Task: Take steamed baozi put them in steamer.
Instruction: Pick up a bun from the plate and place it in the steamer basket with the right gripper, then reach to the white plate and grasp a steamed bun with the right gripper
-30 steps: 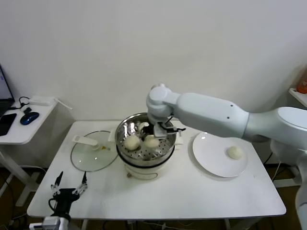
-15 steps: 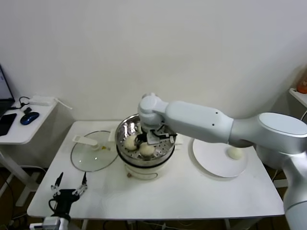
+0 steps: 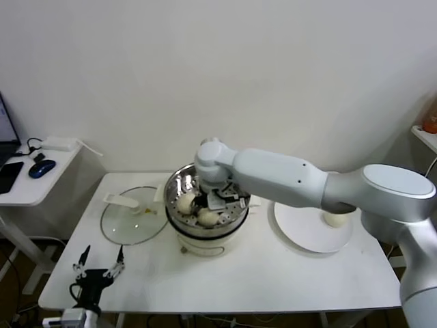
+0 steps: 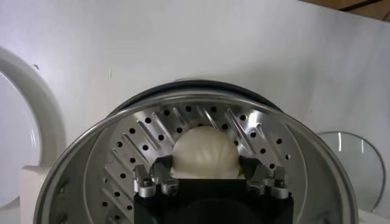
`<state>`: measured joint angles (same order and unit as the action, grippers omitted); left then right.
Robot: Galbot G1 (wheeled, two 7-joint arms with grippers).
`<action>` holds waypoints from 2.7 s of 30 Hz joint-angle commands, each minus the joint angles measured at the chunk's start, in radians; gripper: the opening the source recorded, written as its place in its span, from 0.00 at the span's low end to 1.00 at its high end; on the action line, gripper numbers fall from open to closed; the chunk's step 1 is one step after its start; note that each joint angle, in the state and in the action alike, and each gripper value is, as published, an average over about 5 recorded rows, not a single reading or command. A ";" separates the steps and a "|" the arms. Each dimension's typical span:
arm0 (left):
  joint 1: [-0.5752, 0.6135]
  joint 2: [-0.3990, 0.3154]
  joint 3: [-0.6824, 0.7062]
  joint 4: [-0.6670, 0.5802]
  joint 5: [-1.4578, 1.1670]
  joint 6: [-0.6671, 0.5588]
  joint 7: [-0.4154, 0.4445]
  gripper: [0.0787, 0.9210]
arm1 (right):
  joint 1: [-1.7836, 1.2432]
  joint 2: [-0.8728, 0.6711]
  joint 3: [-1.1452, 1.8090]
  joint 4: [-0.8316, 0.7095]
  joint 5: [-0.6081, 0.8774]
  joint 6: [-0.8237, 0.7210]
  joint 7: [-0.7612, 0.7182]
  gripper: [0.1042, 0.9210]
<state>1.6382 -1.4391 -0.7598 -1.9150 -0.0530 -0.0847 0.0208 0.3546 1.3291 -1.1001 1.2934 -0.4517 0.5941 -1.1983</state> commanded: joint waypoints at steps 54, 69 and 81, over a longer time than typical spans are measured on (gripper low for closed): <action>-0.026 0.003 0.045 -0.037 0.003 0.012 0.000 0.88 | 0.088 -0.777 -0.073 -0.116 0.734 -0.636 0.070 0.88; 0.001 0.001 0.034 -0.054 0.006 0.005 0.001 0.88 | -0.339 -0.710 0.370 -0.354 0.257 -0.476 0.037 0.88; 0.009 0.002 0.020 -0.050 0.005 0.006 0.000 0.88 | -0.357 -0.526 0.451 -0.554 0.198 -0.457 0.061 0.88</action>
<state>1.6429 -1.4376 -0.7367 -1.9669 -0.0476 -0.0799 0.0212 0.0901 0.6911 -0.7779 0.9187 -0.1501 0.1162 -1.1451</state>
